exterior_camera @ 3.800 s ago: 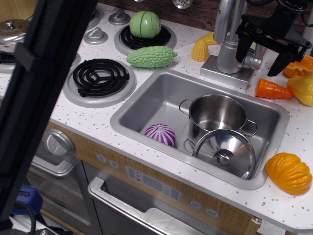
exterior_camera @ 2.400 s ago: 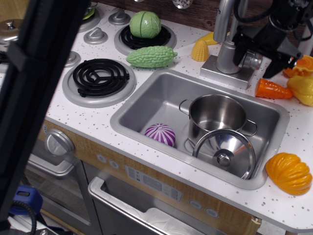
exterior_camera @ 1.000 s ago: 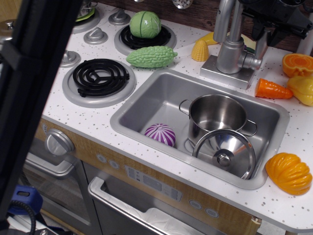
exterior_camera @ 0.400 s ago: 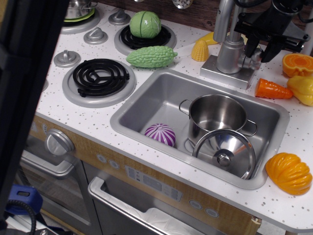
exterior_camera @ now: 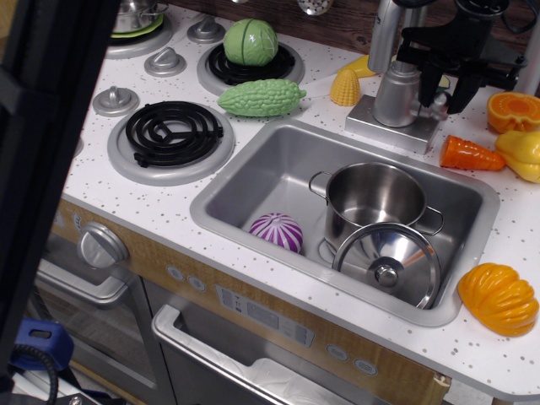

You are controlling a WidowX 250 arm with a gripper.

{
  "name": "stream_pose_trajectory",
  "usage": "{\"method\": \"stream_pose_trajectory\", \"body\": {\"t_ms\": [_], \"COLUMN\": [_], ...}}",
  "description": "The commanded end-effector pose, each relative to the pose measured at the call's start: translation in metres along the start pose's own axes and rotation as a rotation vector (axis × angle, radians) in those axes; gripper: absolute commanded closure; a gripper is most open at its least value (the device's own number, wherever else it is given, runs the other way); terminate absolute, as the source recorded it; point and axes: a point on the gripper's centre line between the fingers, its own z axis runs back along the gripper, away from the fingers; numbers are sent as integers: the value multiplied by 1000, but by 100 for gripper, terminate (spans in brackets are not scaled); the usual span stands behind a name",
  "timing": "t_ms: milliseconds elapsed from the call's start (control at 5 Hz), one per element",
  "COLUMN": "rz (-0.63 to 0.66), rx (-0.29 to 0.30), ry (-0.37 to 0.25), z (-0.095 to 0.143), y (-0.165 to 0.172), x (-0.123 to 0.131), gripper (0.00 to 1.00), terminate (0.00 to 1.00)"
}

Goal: Turn lever vertical to front

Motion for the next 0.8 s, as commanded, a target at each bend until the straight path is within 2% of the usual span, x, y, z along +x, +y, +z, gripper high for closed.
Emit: {"method": "stream_pose_trajectory", "body": {"t_ms": [0,400,600], "rz": [-7,-16,-16], "rx": [-26,-29,-51], "ry": [-6,-16,-23], "z": [10,2,-10], "y": [-7,-6,-6], "x": [0,-1,-4], "gripper": [100,100,100], "terminate": [0,0,100]}}
